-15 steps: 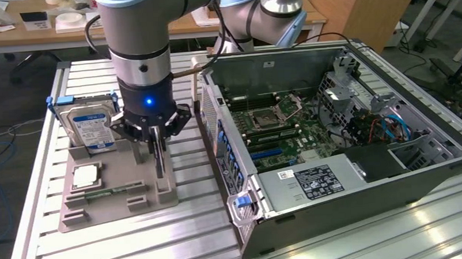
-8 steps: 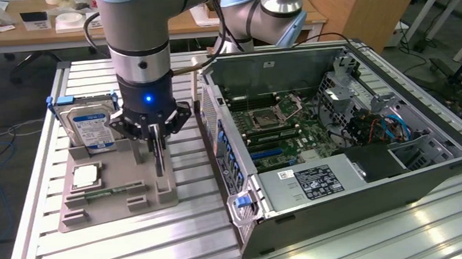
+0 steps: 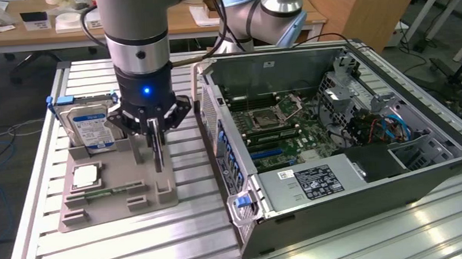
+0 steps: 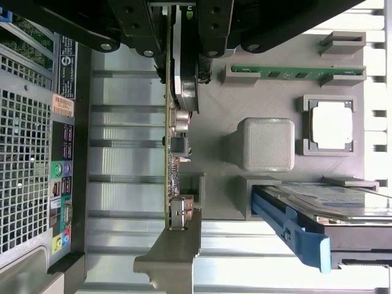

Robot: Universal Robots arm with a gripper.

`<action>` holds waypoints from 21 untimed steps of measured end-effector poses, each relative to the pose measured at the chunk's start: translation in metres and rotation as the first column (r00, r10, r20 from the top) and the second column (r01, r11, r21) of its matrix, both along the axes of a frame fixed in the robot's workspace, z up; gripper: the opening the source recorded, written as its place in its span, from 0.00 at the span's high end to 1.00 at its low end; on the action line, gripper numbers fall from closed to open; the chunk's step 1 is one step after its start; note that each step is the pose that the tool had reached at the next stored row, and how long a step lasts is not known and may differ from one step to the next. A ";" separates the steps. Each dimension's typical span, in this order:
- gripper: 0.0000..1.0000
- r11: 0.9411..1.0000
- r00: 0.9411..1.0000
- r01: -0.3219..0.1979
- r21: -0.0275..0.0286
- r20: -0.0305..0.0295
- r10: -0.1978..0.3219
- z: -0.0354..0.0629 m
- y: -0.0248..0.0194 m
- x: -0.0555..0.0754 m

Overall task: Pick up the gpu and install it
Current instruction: 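Pick up the gpu and move the gpu toward the slot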

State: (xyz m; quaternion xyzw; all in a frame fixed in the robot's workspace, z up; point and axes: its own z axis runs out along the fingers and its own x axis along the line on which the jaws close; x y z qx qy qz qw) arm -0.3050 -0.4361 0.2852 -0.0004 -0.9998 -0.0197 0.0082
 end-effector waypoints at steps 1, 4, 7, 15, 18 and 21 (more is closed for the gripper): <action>0.72 1.000 1.000 0.000 0.000 0.000 0.000 0.0006 0.0000 0.000; 0.72 1.000 1.000 0.000 0.000 0.000 0.000 0.0025 0.0000 0.000; 0.72 1.000 1.000 0.000 0.000 0.000 0.000 0.0040 0.0000 0.000; 0.72 1.000 1.000 0.000 0.000 0.000 0.000 0.0087 0.0000 0.000; 0.72 1.000 1.000 0.000 0.000 0.000 0.000 0.0127 0.0000 0.000; 0.72 1.000 1.000 0.000 0.000 0.000 0.000 0.0160 0.0000 0.000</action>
